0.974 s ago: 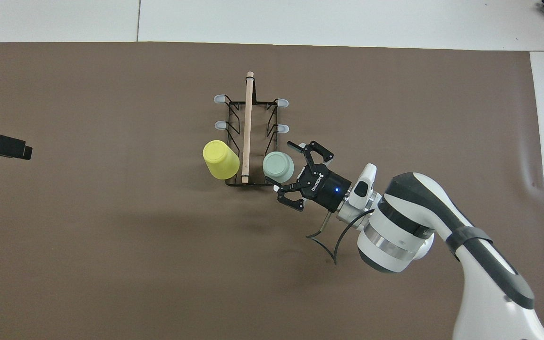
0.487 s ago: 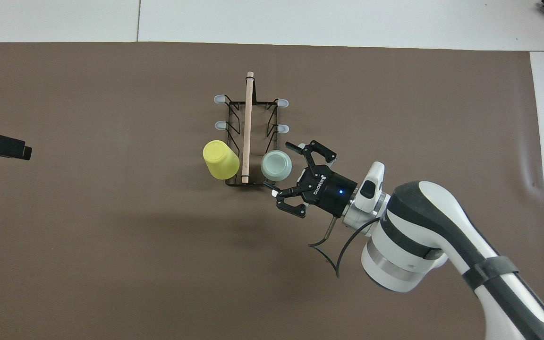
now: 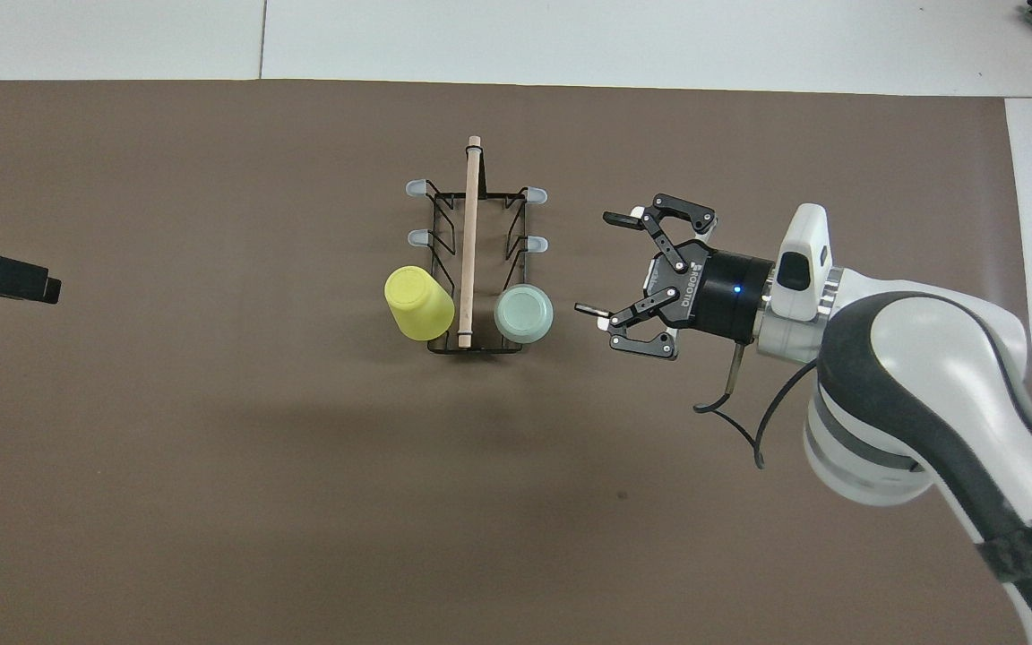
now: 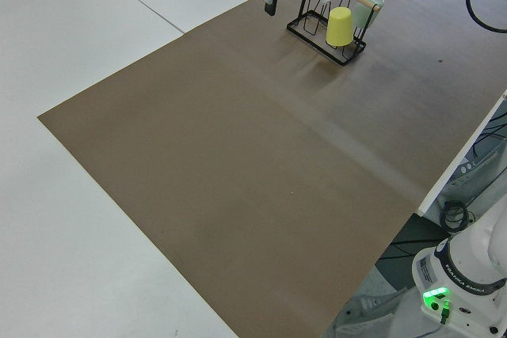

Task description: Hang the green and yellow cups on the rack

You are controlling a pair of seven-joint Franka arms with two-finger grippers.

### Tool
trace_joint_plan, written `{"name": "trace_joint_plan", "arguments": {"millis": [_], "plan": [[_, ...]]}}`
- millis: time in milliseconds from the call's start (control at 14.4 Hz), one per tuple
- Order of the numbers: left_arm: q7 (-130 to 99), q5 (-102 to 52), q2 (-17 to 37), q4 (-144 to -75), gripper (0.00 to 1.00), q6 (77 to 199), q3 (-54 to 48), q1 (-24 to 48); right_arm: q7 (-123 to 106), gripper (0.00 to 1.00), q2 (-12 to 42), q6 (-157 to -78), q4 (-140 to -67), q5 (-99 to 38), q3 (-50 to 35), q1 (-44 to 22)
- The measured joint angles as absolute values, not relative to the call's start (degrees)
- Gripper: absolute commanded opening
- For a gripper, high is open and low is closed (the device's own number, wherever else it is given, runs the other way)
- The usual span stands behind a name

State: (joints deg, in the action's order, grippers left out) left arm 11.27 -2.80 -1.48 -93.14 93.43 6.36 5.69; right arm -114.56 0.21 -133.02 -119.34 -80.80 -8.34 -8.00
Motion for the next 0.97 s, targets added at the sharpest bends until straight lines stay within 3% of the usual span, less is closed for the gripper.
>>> {"name": "trace_joint_plan", "arguments": {"millis": [626, 974], "plan": [[11.27, -2.80, -1.48, -93.16, 1.00, 93.32, 6.30, 5.69, -87.22, 1.00, -3.66, -111.97, -112.74, -41.83, -8.28, -2.30], [11.27, -2.80, -1.57, -93.17, 1.00, 92.67, 6.20, 5.69, -68.69, 1.00, -3.71, -110.35, -112.16, -25.40, -8.42, -2.27]]}}
